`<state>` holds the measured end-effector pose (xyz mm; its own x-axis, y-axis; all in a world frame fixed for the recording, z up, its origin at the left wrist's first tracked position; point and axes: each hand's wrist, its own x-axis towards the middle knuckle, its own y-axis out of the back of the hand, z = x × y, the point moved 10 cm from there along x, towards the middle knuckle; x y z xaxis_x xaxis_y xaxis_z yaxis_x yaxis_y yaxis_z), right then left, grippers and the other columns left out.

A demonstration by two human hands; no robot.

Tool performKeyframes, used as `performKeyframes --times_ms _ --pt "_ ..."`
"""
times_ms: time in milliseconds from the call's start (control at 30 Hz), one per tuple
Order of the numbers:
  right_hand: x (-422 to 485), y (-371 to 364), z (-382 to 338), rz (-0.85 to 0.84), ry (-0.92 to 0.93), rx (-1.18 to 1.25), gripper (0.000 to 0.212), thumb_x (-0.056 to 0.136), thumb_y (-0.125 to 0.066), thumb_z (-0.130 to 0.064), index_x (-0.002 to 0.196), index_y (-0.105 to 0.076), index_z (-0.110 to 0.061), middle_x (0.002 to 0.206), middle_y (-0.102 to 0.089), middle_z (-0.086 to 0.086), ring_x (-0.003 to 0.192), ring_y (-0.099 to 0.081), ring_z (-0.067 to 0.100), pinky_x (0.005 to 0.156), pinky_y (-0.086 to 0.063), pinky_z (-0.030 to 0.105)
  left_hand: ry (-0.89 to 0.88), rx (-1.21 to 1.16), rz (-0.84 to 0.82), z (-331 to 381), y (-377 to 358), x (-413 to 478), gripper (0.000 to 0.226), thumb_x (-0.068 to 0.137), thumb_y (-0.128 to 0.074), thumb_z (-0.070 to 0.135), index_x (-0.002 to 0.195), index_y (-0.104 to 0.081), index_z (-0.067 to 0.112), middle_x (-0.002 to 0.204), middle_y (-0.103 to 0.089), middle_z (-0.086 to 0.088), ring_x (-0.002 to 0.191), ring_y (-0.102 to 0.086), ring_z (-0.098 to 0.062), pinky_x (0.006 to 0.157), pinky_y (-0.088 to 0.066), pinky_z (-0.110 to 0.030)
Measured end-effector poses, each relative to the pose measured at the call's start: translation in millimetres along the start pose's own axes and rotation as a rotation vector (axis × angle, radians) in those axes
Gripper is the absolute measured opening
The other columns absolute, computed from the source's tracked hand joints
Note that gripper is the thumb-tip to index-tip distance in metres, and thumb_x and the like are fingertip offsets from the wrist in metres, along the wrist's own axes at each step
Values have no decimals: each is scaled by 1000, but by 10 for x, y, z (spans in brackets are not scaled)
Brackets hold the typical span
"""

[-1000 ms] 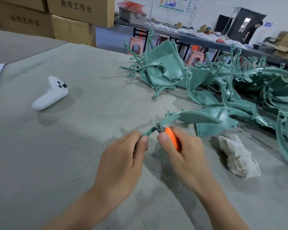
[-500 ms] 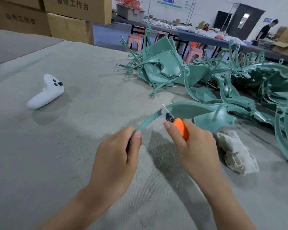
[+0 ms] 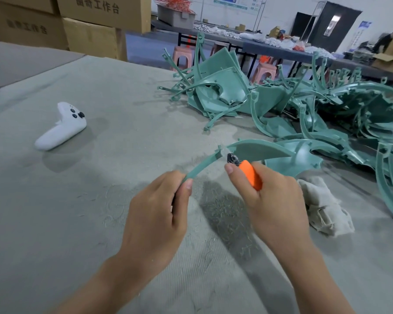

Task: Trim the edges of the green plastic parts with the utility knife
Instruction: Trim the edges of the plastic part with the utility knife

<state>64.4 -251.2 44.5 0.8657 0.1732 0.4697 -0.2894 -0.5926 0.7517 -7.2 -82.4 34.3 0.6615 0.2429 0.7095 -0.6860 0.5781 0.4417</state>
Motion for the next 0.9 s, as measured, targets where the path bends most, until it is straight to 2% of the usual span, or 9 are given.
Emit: performKeyframes --times_ms 167,300,433,500,567,633,767,900 --pt "6 24 33 57 -21 -26 62 85 -35 -75 56 -23 -22 42 -22 -2 42 -27 16 45 -20 33 -22 -5 -6 43 -21 19 30 95 -41 24 70 -52 10 59 -28 18 56 -35 -9 55 -30 -11" --pt "69 90 378 102 -120 -65 66 89 -35 -75 59 -39 -16 47 -39 -3 44 -40 20 46 -34 36 -42 2 -5 56 3 -18 29 94 -42 22 70 -52 10 60 -33 15 56 -37 -13 52 -30 -18" --pt "151 352 766 190 -245 -130 68 88 -36 -73 59 -38 -12 50 -41 2 48 -39 20 47 -20 32 -26 -3 -3 29 26 -25 28 93 -42 22 70 -51 10 60 -29 18 56 -36 -11 54 -31 -13" --pt "166 328 646 185 -162 -36 67 86 -31 -75 59 -40 -14 49 -40 -1 44 -34 15 46 -23 30 -20 -6 -2 30 26 -9 30 94 -41 22 68 -51 9 59 -29 17 56 -35 -11 55 -30 -11" --pt "138 145 401 83 -70 64 72 84 -25 -82 64 -47 -16 49 -44 -3 41 -33 12 44 -33 31 -19 -8 -7 34 21 -3 32 94 -40 22 67 -51 8 58 -29 16 55 -35 -10 55 -30 -10" --pt "65 -26 138 -1 12 63 68 84 -25 -84 65 -46 -22 47 -43 -5 41 -36 12 45 -39 36 -5 -8 -8 12 24 0 33 94 -39 23 67 -51 8 57 -27 17 55 -34 -9 55 -29 -10" --pt "-47 -184 -100 -29 83 -7 59 85 -33 -77 62 -32 -22 44 -31 -2 44 -37 16 48 -28 38 39 -16 2 -48 46 12 34 94 -39 25 66 -51 8 52 -25 14 53 -34 -10 53 -29 -11" --pt "34 -105 63 22 18 4 56 89 -33 -74 61 -27 -26 45 -30 -4 44 -35 18 47 -25 37 36 -39 -4 -33 47 3 33 94 -40 24 66 -49 9 52 -24 14 52 -35 -12 52 -29 -13"
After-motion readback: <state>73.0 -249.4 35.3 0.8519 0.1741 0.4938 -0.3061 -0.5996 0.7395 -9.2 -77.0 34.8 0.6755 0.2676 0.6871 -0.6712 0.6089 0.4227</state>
